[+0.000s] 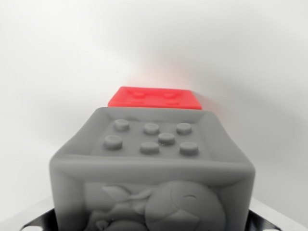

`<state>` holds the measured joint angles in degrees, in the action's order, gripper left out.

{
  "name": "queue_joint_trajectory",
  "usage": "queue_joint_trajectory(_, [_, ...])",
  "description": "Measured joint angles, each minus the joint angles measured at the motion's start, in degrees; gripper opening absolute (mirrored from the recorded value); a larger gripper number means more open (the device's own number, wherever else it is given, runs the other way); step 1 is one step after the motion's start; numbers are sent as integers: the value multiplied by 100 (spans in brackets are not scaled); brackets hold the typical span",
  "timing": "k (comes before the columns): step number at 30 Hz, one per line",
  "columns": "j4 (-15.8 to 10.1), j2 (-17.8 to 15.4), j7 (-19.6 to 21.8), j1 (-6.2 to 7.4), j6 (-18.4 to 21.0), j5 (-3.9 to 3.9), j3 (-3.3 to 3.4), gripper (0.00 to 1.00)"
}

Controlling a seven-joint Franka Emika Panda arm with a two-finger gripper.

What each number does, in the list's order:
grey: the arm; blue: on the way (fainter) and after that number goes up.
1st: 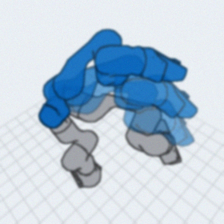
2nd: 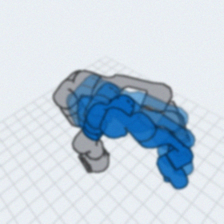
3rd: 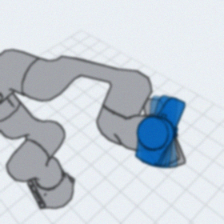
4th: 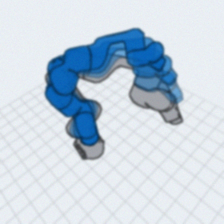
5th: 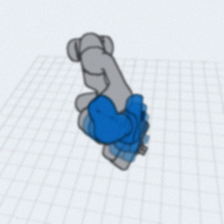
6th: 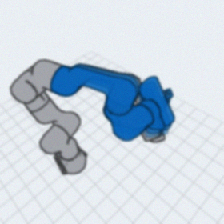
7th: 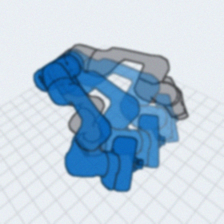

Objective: Destack cube

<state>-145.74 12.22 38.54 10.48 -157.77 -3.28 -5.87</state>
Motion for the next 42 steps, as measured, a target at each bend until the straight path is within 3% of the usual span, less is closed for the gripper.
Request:
queue_joint_trajectory(28, [-6, -1164, -204, 8, 1096, 279, -30, 0])
queue_joint_trajectory(42, [92, -1035, -272, -122, 1107, 280, 130, 0])
